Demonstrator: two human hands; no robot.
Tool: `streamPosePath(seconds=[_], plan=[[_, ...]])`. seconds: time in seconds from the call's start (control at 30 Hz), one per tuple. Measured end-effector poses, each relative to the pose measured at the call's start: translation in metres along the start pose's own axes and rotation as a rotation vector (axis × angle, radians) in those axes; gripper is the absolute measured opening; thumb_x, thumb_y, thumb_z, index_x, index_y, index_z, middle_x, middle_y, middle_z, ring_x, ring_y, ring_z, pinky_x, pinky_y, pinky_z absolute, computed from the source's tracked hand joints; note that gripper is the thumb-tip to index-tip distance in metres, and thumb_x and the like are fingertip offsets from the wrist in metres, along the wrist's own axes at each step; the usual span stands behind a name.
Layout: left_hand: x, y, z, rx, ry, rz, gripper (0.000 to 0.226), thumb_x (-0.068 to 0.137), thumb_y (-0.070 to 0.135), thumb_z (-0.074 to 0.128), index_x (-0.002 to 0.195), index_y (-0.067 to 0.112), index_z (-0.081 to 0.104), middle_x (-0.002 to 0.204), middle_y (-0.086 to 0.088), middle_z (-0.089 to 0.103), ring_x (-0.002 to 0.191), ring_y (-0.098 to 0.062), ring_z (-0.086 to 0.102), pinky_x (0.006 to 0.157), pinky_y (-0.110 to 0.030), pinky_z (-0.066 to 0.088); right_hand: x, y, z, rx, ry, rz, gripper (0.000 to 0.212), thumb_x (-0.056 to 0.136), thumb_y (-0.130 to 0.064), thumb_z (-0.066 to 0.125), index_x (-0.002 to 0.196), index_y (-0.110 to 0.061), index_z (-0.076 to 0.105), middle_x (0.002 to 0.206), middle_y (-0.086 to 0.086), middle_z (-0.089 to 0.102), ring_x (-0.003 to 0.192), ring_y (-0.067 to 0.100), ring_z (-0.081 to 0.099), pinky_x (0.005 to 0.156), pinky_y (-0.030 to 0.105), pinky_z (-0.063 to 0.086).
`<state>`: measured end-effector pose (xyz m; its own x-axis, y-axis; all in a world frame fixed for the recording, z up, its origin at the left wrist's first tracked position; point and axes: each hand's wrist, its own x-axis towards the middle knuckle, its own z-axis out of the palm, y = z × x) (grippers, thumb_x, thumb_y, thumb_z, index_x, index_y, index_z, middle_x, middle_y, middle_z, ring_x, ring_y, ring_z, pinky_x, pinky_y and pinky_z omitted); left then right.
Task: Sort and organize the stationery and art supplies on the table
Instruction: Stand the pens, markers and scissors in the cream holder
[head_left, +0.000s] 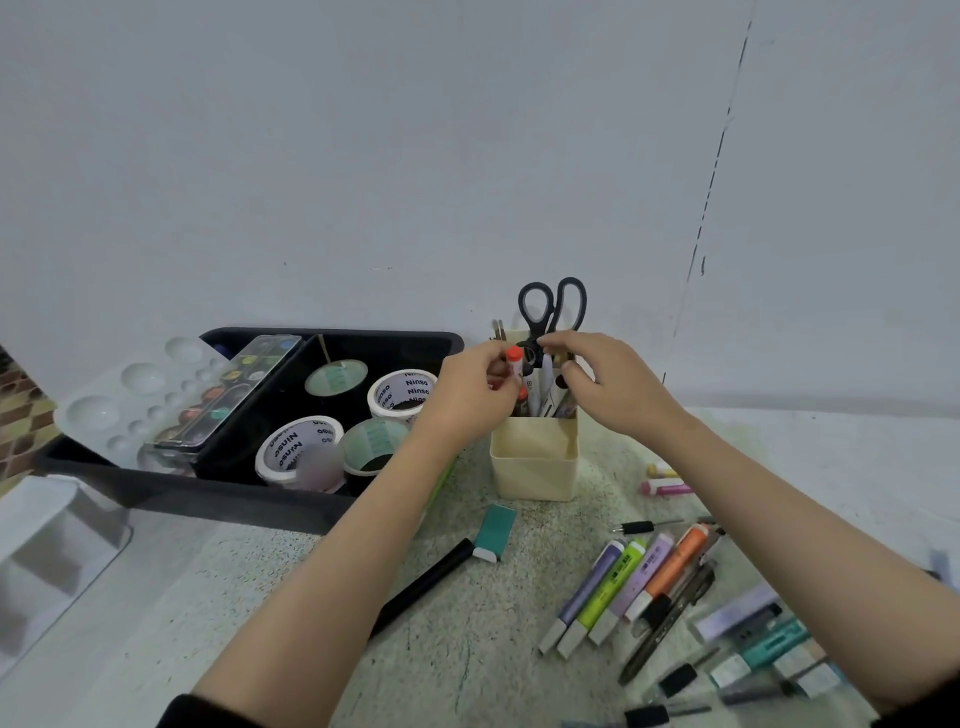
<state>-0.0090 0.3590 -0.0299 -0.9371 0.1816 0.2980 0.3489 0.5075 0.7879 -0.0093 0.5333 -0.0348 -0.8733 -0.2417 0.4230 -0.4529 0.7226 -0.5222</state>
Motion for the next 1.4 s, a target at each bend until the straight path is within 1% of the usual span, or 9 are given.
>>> streamPosePath(seconds=[0.2, 0.3, 0.37, 0.5, 0.8, 0.9, 1.03, 1.23, 1.4], plan=[[0.003, -0.006, 0.006, 0.005, -0.066, 0.0, 0.026, 0.093, 0.016, 0.054, 0.119, 0.016, 0.062, 0.101, 0.002, 0.068, 0.09, -0.004, 0.061, 0.083, -0.016, 0.05, -0.004, 0.003, -0.001, 0.15, 0.061, 0.022, 0.035, 0.088, -0.003, 0.048, 0.113, -0.022, 0.065, 0.095, -0.006, 0.067, 0.087, 0.003, 0.061, 0.076, 0.005, 0.041], [0.002, -0.003, 0.009, -0.05, -0.122, 0.021, 0.021, 0.098, 0.02, 0.047, 0.11, 0.013, 0.064, 0.085, -0.008, 0.064, 0.077, -0.014, 0.055, 0.07, -0.019, 0.045, -0.006, 0.006, 0.002, 0.16, 0.08, 0.031, 0.031, 0.09, -0.006, 0.049, 0.112, -0.021, 0.066, 0.096, -0.011, 0.066, 0.091, -0.012, 0.055, 0.076, -0.001, 0.036], [0.003, -0.002, 0.01, -0.097, -0.155, 0.03, 0.02, 0.1, 0.017, 0.043, 0.1, 0.014, 0.062, 0.078, -0.002, 0.059, 0.071, -0.008, 0.053, 0.063, -0.009, 0.039, -0.008, 0.01, 0.005, 0.166, 0.082, 0.035, 0.03, 0.091, -0.009, 0.049, 0.112, -0.022, 0.067, 0.098, -0.017, 0.064, 0.093, -0.014, 0.054, 0.079, 0.002, 0.037], [0.006, -0.001, 0.011, -0.109, -0.193, -0.012, 0.028, 0.101, 0.016, 0.038, 0.119, 0.015, 0.06, 0.084, 0.014, 0.058, 0.076, 0.005, 0.052, 0.065, -0.001, 0.038, -0.012, 0.014, 0.009, 0.192, 0.09, 0.042, 0.034, 0.094, -0.012, 0.048, 0.119, -0.027, 0.063, 0.106, -0.025, 0.062, 0.099, -0.009, 0.055, 0.085, 0.007, 0.039], [0.004, -0.007, 0.012, -0.192, -0.114, -0.076, 0.036, 0.095, 0.01, 0.051, 0.131, 0.013, 0.049, 0.117, -0.002, 0.064, 0.106, -0.005, 0.058, 0.083, -0.011, 0.047, -0.004, 0.001, 0.005, 0.136, 0.171, -0.067, 0.02, 0.089, -0.023, 0.063, 0.108, -0.025, 0.071, 0.088, -0.012, 0.068, 0.088, 0.003, 0.056, 0.08, 0.011, 0.041], [0.001, -0.012, 0.009, -0.15, 0.021, -0.037, 0.031, 0.093, 0.01, 0.053, 0.122, 0.018, 0.055, 0.107, 0.009, 0.063, 0.097, 0.002, 0.059, 0.085, -0.016, 0.047, 0.005, -0.002, 0.005, 0.076, 0.176, -0.093, 0.019, 0.092, -0.024, 0.059, 0.106, -0.019, 0.07, 0.088, -0.016, 0.064, 0.084, 0.001, 0.054, 0.079, 0.011, 0.039], [-0.005, -0.018, 0.004, -0.054, 0.163, -0.058, 0.022, 0.085, 0.011, 0.059, 0.105, 0.02, 0.06, 0.084, 0.006, 0.065, 0.067, 0.003, 0.059, 0.065, -0.011, 0.048, 0.015, -0.008, 0.006, -0.081, 0.114, -0.131, 0.025, 0.094, -0.027, 0.047, 0.095, -0.014, 0.068, 0.078, -0.006, 0.065, 0.075, 0.012, 0.054, 0.074, 0.034, 0.045], [-0.005, -0.021, 0.001, -0.08, 0.083, -0.076, 0.024, 0.082, -0.003, 0.059, 0.099, 0.013, 0.064, 0.081, 0.005, 0.068, 0.07, 0.001, 0.063, 0.068, -0.012, 0.051, 0.026, -0.012, 0.014, -0.116, 0.138, -0.063, 0.023, 0.092, -0.025, 0.049, 0.073, -0.02, 0.061, 0.055, -0.012, 0.05, 0.062, 0.01, 0.048, 0.074, 0.035, 0.041], [-0.002, -0.024, 0.005, -0.125, 0.151, -0.016, 0.026, 0.086, 0.004, 0.061, 0.11, 0.011, 0.063, 0.096, 0.003, 0.066, 0.083, 0.0, 0.062, 0.076, -0.014, 0.051, 0.027, -0.01, 0.019, -0.316, -0.047, 0.014, 0.026, 0.093, -0.032, 0.046, 0.082, -0.026, 0.069, 0.064, -0.008, 0.058, 0.083, 0.014, 0.052, 0.079, 0.031, 0.023]])
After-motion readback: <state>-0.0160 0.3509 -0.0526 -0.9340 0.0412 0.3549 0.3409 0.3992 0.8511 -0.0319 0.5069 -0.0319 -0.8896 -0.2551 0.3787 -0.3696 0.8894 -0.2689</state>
